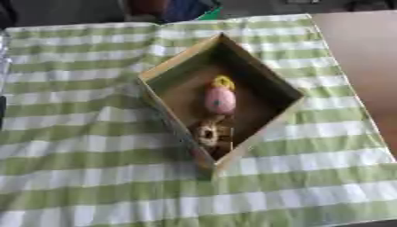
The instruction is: Pick up objects on the table and place them in the box.
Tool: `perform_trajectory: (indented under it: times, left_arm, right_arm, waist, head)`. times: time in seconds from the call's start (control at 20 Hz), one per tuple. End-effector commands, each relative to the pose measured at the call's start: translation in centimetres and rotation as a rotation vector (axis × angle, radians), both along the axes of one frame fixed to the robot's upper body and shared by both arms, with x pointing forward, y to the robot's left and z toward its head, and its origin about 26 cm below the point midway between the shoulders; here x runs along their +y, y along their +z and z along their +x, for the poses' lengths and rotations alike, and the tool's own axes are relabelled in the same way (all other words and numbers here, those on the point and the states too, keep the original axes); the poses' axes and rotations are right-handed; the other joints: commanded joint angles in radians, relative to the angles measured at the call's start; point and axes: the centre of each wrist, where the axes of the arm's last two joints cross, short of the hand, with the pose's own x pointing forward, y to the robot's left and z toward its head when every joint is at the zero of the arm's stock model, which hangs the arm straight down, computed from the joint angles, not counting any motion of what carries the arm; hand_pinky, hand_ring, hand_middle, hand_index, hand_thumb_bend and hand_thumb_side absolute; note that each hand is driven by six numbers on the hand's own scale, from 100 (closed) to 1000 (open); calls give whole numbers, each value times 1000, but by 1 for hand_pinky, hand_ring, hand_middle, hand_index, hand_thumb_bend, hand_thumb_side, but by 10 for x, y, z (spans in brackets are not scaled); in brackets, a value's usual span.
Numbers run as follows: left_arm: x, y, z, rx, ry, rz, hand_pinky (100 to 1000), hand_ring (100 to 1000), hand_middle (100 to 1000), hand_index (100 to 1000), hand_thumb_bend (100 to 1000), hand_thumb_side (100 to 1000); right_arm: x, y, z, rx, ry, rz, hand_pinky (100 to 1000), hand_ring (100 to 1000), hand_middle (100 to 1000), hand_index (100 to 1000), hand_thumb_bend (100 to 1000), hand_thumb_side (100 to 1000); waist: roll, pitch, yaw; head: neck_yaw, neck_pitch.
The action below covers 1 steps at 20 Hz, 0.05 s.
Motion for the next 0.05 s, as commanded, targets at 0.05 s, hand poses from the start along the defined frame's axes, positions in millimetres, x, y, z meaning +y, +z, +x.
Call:
perform_trajectory:
  times: [0.05]
  left_arm:
    - [16,7,-14,-79,15,-52,459,659,657,828,100,961]
  right_arm:
    - [-3,12,-3,-46,-8,-27,765,734,527,761,100,1000]
  waist:
    - [-3,-22,6]
  head:
    - [-9,15]
